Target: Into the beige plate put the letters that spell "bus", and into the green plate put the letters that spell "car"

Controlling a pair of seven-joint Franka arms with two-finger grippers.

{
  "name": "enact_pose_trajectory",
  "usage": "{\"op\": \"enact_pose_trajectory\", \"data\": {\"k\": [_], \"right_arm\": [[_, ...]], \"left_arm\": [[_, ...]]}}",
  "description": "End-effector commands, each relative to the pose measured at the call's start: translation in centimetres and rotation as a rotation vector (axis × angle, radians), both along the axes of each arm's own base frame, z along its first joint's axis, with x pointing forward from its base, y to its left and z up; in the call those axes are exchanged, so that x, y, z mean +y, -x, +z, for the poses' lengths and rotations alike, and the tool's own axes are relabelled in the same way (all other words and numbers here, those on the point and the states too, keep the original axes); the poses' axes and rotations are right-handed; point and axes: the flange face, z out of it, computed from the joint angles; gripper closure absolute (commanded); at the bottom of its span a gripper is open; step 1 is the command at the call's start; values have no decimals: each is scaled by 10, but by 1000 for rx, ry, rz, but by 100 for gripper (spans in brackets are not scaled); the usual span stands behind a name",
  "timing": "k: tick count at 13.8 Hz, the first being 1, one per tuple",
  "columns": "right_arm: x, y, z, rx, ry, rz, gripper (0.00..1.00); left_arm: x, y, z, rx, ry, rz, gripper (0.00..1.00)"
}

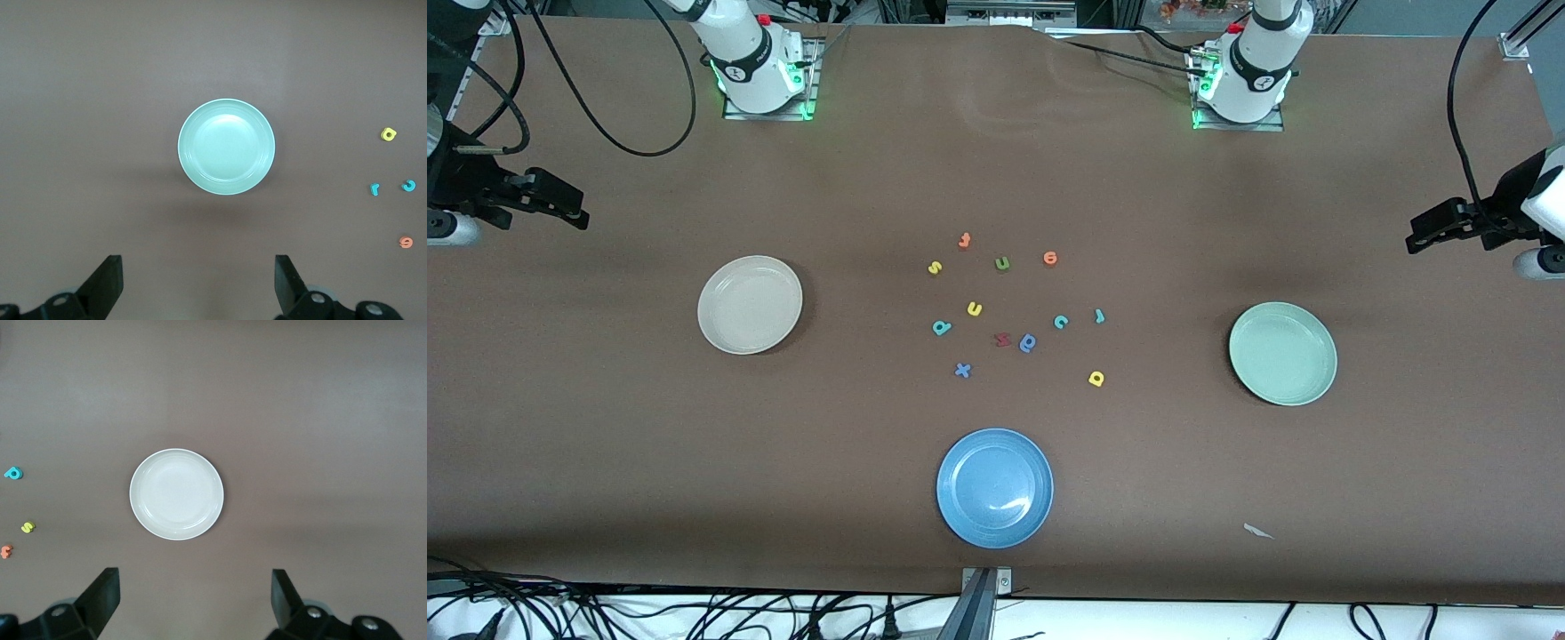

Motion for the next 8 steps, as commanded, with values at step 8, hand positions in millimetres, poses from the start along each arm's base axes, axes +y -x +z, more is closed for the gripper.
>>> {"op": "enact_pose_trajectory", "data": {"k": [8], "right_arm": [[40, -3, -14, 28, 2, 62, 0]], "left_arm": [[1, 1, -4, 4, -1, -21, 0]]}}
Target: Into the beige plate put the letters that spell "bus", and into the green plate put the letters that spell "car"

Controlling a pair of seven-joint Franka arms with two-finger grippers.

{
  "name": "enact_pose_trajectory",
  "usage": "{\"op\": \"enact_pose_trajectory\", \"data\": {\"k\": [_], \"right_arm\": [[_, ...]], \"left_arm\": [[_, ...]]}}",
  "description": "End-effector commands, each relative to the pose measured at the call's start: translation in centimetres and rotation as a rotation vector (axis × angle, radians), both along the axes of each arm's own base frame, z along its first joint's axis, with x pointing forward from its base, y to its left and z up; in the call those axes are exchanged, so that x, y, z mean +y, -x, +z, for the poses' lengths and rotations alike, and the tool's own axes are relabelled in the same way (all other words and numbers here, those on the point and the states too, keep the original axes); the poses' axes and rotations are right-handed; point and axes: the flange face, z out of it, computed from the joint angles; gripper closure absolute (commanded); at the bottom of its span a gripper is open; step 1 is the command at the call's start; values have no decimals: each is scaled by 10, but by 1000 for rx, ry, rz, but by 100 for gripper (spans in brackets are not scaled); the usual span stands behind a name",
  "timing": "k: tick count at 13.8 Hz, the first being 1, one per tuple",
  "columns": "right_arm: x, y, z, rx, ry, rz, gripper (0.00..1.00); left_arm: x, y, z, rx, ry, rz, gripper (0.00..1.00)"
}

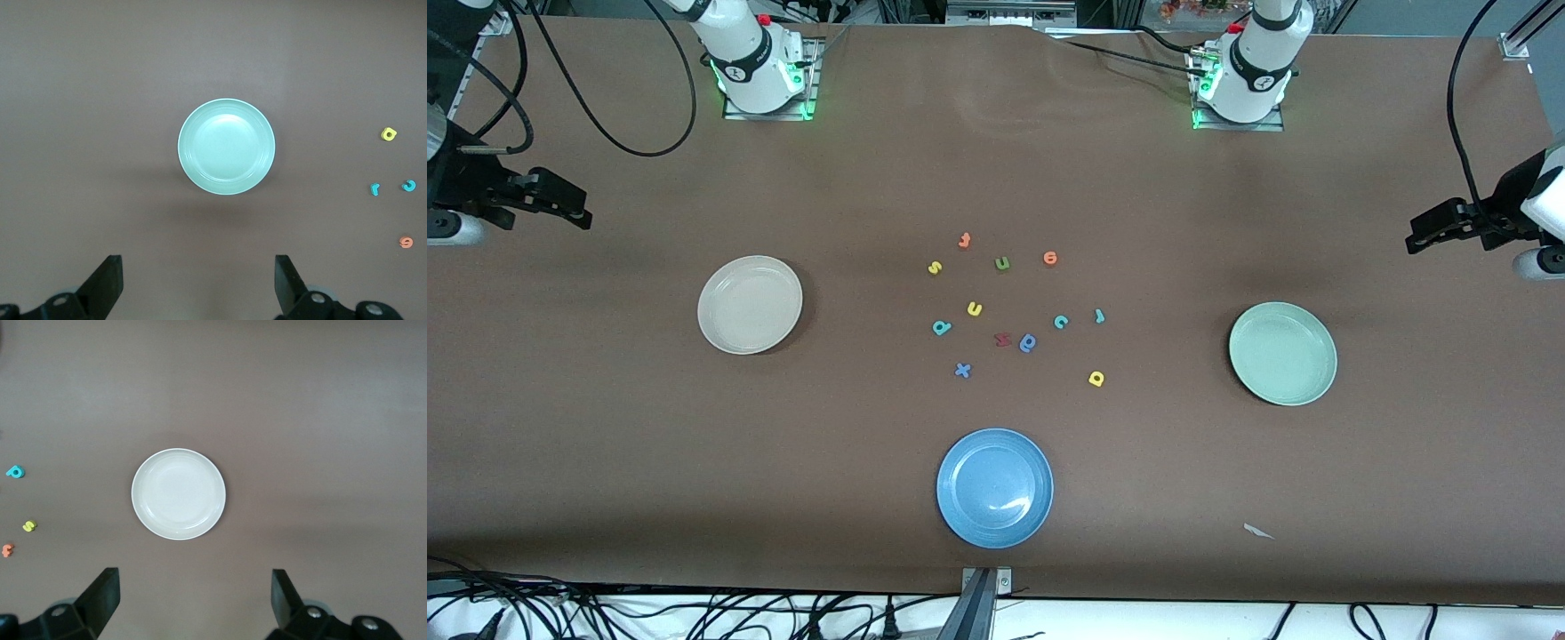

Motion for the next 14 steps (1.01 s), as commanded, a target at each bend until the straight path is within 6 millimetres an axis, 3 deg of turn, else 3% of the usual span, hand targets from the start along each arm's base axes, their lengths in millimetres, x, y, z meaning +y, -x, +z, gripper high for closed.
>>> {"op": "enact_pose_trajectory", "data": {"k": [1, 3, 5, 7, 9, 12, 14], "right_arm": [[41, -6, -21, 37, 4, 56, 0], [73, -19, -53, 68, 9, 108, 0], [109, -30, -89, 99, -24, 149, 0], [134, -46, -140, 124, -33, 151, 0], [173, -55, -183, 110, -17, 100, 0], [231, -55, -229, 70, -2, -53, 0], [270, -49, -262, 50, 0, -119, 0]], "left_arm": [[0, -2, -7, 9, 6, -19, 0], [-15, -13, -23, 22, 9, -10, 0], [-45, -25, -42, 21, 7, 15, 0], [-72, -33, -62, 38, 50, 31, 0], [-100, -37, -80, 53, 56, 72, 0], [-153, -42, -112, 39, 41, 125, 0], [-184, -34, -143, 8, 38, 156, 0]]}}
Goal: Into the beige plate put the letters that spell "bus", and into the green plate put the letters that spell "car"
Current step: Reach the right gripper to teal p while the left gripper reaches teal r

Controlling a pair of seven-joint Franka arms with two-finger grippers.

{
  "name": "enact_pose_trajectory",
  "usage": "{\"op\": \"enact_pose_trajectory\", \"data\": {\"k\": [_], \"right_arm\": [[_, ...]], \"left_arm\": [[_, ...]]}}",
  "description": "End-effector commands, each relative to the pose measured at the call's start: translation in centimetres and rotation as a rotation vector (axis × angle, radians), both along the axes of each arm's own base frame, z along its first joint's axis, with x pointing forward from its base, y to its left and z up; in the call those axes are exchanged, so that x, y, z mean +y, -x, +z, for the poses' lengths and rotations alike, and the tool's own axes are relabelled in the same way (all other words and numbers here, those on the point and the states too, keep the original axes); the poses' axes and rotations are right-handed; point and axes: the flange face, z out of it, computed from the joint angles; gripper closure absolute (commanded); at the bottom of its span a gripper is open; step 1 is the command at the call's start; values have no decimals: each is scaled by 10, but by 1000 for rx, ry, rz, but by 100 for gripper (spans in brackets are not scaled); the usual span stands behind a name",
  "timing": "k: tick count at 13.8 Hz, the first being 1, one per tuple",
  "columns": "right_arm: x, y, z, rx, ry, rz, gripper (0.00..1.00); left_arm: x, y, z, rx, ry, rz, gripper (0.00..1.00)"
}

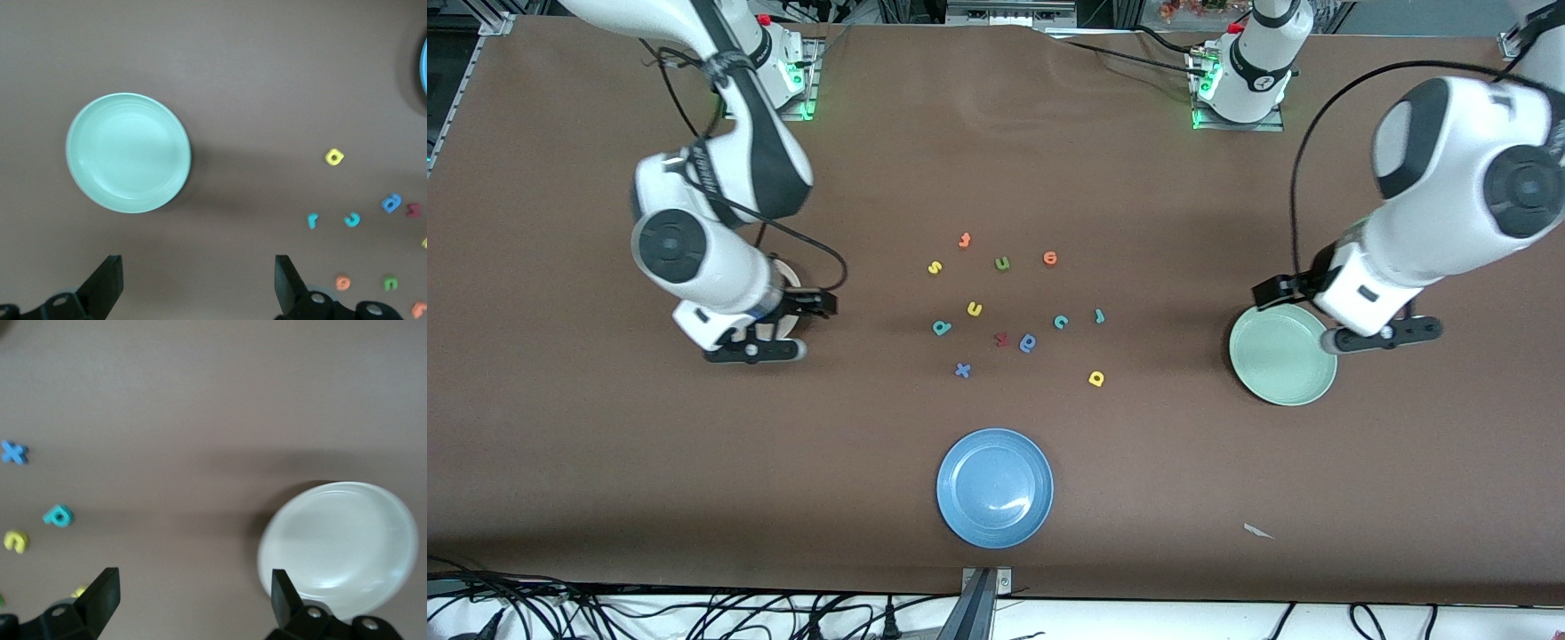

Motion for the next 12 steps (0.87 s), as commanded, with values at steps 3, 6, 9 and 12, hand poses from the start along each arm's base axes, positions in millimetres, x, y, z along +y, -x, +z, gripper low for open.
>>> {"op": "enact_pose_trajectory", "data": {"k": [3, 6, 9, 12], "right_arm": [[70, 8, -65, -70, -11, -253, 0], [105, 17, -106, -115, -24, -497, 1], [134, 24, -125, -125, -28, -766, 1], [149, 34, -141, -113, -4, -951, 1]], "left_arm": [[-59, 29, -75, -71, 6, 94, 0], [-86, 44, -116, -47, -8, 115, 0], [-129, 50, -174, -47, -2, 157, 0], [-158, 56, -223, -64, 21, 175, 0]]}}
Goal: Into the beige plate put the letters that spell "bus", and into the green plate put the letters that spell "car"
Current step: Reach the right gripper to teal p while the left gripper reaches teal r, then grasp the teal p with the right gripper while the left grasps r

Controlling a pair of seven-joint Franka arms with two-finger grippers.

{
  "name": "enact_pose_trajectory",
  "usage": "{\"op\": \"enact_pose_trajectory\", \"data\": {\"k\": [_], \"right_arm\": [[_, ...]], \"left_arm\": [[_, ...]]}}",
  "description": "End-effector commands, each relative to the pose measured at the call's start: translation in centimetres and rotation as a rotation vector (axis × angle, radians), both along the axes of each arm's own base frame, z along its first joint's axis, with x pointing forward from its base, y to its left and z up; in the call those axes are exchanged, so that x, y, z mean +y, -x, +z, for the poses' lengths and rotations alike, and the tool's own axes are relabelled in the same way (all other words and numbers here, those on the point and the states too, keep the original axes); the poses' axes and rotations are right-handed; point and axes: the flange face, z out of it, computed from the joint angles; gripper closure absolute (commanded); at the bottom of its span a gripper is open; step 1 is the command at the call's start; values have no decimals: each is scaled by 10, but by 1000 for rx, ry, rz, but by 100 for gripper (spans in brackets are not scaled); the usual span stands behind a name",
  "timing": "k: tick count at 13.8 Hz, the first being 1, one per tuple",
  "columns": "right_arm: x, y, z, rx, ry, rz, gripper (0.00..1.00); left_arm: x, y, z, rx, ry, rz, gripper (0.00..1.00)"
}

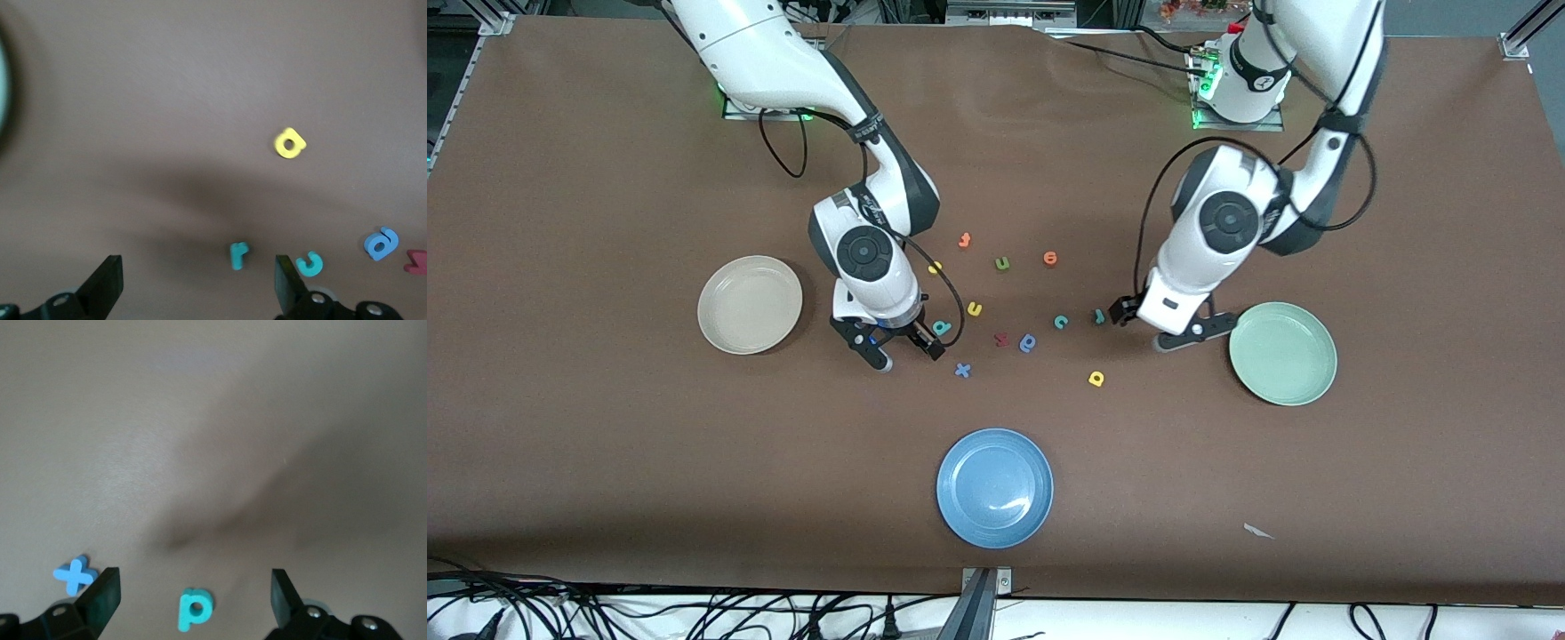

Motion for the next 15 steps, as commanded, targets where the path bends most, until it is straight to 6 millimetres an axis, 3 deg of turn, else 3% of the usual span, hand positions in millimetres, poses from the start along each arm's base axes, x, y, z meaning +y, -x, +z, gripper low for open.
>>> {"op": "enact_pose_trajectory", "data": {"k": [1, 4, 5, 8, 13, 15], "right_arm": [[15, 3, -9, 3, -4, -114, 1], [20, 9, -19, 16, 5, -107, 1], [25, 13, -21, 16, 6, -97, 5], [30, 18, -30, 21, 11, -88, 6], [41, 24, -39, 0, -6, -72, 13], [41, 24, -41, -3, -8, -69, 29]], "left_arm": [[-21, 2, -36, -13, 16, 20, 0], [-34, 10, -63, -23, 14, 37, 0], [-44, 18, -68, -16, 11, 19, 0], [-47, 23, -76, -2, 3, 18, 4], [-45, 26, -89, 16, -10, 5, 27], [-44, 27, -90, 25, -16, 2, 35]]}}
